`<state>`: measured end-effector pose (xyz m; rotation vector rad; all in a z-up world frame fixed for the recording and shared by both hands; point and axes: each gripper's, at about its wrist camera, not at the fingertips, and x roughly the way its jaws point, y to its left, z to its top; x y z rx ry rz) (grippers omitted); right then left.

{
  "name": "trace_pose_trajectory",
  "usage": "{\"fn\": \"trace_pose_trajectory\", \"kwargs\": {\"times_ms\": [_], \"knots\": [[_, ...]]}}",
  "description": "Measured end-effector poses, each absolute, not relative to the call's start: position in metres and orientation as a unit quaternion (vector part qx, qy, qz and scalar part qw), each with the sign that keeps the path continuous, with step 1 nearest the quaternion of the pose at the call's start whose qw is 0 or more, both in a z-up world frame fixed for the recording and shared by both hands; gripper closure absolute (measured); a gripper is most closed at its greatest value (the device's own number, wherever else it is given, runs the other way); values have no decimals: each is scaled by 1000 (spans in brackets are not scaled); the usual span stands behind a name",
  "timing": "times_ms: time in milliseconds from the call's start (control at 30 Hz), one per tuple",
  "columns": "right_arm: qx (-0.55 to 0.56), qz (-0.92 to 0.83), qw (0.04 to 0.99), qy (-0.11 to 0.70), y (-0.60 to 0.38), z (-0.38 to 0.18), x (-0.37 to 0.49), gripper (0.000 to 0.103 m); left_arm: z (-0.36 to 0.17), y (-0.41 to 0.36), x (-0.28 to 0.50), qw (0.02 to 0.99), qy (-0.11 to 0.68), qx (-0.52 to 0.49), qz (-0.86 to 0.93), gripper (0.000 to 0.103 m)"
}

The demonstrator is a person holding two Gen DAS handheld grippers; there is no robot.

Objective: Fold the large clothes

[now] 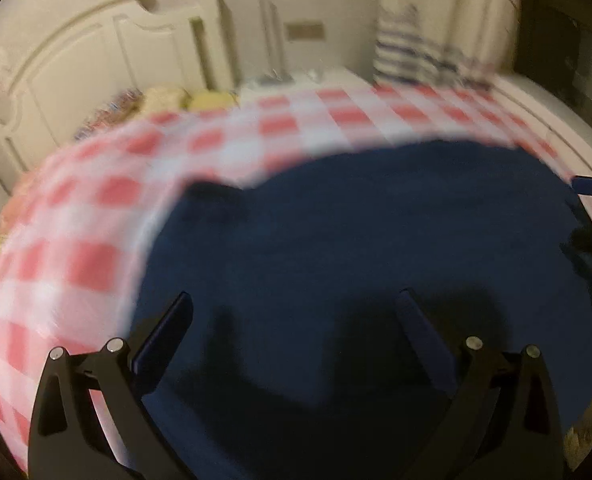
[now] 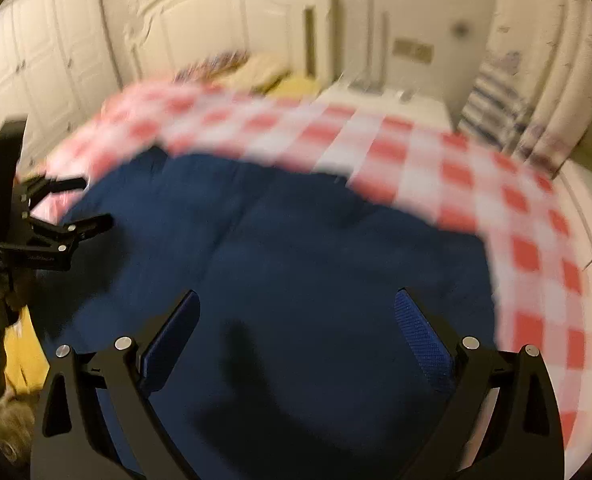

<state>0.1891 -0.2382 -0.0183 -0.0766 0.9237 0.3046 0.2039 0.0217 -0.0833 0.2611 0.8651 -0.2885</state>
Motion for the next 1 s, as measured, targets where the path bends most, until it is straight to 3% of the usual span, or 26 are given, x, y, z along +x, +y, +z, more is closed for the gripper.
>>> {"fn": "trace_pose_trajectory", "kwargs": {"times_ms": [167, 467, 800, 1000], "knots": [[-39, 134, 884, 446, -230, -50, 181, 5, -101, 26, 200, 899, 403, 102, -140, 2], [-35, 145, 899, 412, -233, -20, 135, 5, -76, 46, 160, 911, 373, 76, -157, 2], [-37, 132, 915, 380, -235, -59, 97, 4, -110, 66, 133, 920, 362, 112, -105, 2], [-34, 97, 924, 368, -237, -43, 80, 5, -113, 59, 127, 919, 364, 128, -79, 2]]}}
